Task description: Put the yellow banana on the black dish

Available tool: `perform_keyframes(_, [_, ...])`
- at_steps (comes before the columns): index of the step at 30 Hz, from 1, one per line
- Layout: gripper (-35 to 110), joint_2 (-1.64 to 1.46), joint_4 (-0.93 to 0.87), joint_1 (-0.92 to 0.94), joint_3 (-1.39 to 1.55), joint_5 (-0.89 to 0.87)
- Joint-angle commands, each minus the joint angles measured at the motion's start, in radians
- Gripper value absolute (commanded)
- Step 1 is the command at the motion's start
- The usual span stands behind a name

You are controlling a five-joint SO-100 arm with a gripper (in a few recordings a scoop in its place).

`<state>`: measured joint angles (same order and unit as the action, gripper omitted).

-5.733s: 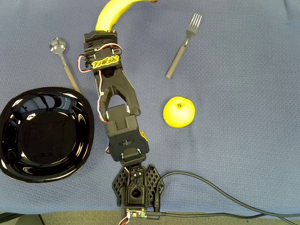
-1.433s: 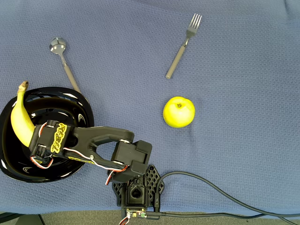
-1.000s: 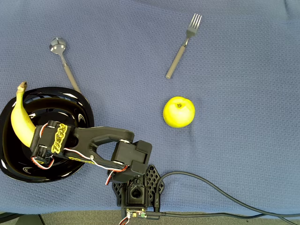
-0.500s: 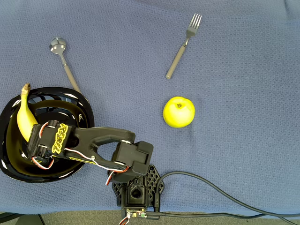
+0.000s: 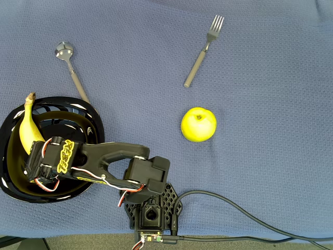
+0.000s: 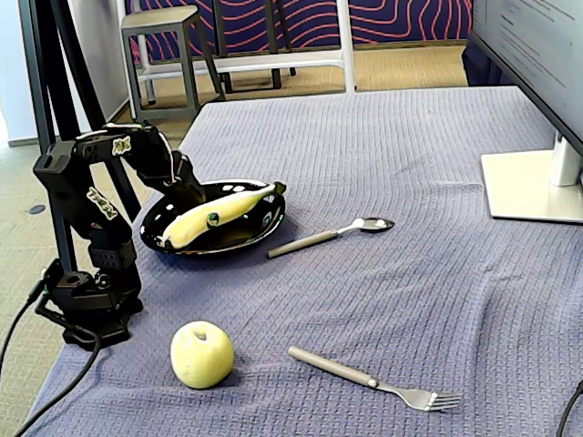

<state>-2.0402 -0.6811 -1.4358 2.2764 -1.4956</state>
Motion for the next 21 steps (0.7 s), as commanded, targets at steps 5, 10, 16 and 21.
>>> perform_keyframes(5, [1,-0.098,0.029,0.025,-0.121,-0.014])
perform_keyframes(10, [0,-0.120,0.074,0.080,-0.140,0.044])
perform_keyframes(16, [0,-0.206,0.069,0.178,-0.141,0.255])
perform_keyframes(21, [0,-0.291,0.008,0.272,-0.147,0.420])
